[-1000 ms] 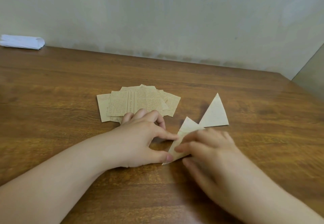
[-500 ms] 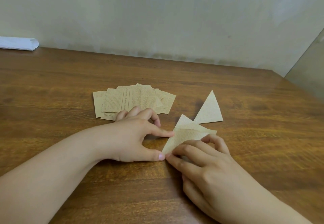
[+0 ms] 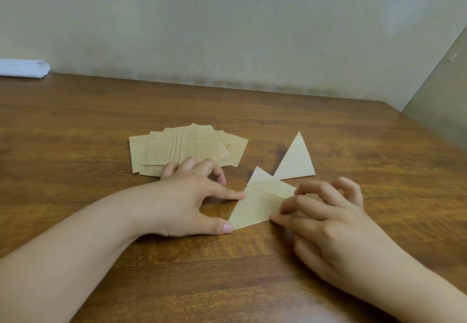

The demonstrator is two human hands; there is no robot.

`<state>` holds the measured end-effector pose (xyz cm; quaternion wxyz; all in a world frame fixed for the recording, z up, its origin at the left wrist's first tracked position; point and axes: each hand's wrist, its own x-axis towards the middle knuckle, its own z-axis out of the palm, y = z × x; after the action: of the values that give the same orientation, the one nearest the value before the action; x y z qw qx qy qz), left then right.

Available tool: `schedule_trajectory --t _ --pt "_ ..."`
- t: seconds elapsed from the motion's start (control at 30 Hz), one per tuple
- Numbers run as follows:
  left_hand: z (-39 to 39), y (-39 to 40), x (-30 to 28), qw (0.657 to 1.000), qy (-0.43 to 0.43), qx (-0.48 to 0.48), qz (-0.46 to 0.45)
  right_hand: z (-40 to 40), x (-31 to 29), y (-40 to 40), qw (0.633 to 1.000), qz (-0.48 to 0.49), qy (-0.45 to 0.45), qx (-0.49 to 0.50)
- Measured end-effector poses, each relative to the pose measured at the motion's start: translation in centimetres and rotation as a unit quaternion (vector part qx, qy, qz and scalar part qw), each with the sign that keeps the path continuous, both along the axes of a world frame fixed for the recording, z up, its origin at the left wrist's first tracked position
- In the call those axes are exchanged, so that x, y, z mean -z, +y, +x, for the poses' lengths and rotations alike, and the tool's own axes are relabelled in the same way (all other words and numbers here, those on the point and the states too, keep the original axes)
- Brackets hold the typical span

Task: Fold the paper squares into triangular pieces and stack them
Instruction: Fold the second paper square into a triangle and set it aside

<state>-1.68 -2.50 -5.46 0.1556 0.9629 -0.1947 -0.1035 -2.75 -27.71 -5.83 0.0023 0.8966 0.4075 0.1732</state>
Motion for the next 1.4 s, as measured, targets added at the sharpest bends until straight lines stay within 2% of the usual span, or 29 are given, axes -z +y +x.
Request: schedule_trajectory --t 0.2,0.33,0.7,1.4 --pt "0.0 0.1 -0.1 1.000 0.001 -0.002 -0.004 0.4 -0.1 3.2 0.985 0.105 0.116 0.075" --pt "-0.1 0.0 0.0 1.000 0.000 -0.008 -0.010 0.6 0.4 6.2 0.969 0.136 0.182 0.101" --pt "-0.2 0.0 0.0 1.000 -0.003 -0.005 -0.013 0.9 0.4 5.1 0.955 0.176 0.193 0.139" --pt "-0.1 0.0 0.0 1.000 0.011 -0.006 -0.004 3.4 -0.7 0.9 0.931 0.144 0.196 0.271"
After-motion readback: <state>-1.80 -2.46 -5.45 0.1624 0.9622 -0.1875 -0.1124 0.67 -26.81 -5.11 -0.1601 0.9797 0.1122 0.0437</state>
